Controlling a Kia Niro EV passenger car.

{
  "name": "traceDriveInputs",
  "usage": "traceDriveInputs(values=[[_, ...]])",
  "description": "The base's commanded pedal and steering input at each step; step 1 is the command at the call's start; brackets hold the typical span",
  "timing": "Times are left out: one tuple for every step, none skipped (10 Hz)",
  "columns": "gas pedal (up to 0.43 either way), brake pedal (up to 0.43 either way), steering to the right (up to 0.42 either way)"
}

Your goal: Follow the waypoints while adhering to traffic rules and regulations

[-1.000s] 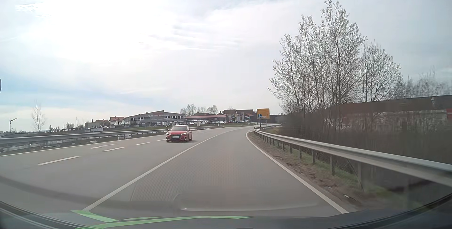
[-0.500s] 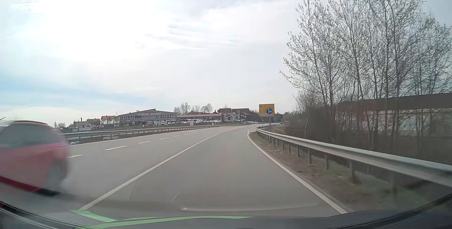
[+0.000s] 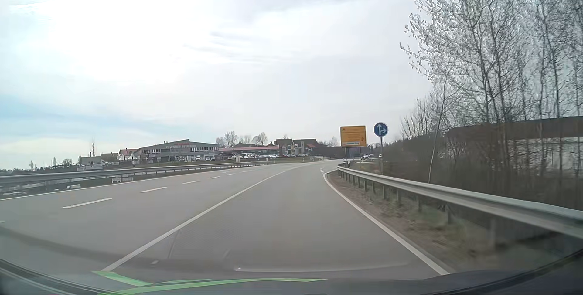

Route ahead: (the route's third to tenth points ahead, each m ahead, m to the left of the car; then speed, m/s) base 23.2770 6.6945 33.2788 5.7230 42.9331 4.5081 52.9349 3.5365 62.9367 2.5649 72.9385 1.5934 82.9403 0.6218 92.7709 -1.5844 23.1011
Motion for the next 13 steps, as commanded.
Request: traceDriveInputs(values=[[0.118, 0.0, 0.008], [0.118, 0.0, 0.008], [0.118, 0.0, 0.009], [0.118, 0.0, 0.011], [0.118, 0.0, 0.011], [0.118, 0.0, 0.011], [0.118, 0.0, 0.011], [0.118, 0.0, 0.012], [0.118, 0.0, 0.012], [0.11, 0.0, 0.012], [0.11, 0.0, 0.012], [0.11, 0.0, 0.012], [0.11, 0.0, 0.012]])
